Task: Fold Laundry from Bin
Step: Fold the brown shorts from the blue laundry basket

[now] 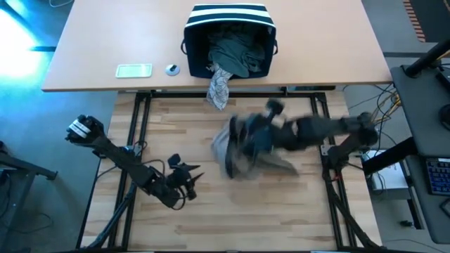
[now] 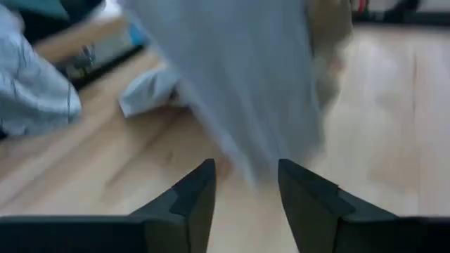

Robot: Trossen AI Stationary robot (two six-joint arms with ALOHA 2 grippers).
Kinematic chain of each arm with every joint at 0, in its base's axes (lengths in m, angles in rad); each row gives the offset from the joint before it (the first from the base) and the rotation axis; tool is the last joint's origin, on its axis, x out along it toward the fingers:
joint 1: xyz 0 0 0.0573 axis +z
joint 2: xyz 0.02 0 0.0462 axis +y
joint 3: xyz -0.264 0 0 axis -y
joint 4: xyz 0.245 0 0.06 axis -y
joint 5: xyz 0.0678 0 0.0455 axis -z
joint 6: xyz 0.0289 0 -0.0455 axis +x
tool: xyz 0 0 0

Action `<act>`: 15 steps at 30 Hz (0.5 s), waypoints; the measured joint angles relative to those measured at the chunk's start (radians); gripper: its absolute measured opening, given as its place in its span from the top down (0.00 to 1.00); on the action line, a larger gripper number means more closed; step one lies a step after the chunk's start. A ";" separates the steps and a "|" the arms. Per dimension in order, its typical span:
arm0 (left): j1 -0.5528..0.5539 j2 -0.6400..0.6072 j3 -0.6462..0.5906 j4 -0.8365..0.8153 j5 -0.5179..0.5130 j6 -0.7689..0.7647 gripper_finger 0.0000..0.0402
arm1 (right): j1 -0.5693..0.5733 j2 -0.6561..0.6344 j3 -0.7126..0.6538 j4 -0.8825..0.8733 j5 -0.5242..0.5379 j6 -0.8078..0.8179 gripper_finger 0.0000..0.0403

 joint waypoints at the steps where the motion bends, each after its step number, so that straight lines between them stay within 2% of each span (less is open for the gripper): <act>1: 0.002 0.028 0.000 0.078 -0.022 0.038 0.62 | -0.035 -0.020 -0.004 -0.019 -0.023 0.028 0.97; 4: 0.018 0.132 0.006 0.245 -0.055 0.144 0.56 | -0.100 -0.072 -0.035 -0.045 -0.057 0.047 0.97; 7: 0.044 0.223 0.028 0.255 -0.099 0.130 0.51 | -0.116 -0.101 -0.052 -0.072 -0.058 0.055 0.98; 15: 0.138 0.400 0.044 0.254 -0.071 0.075 0.47 | -0.097 -0.125 -0.093 -0.169 -0.084 0.087 0.98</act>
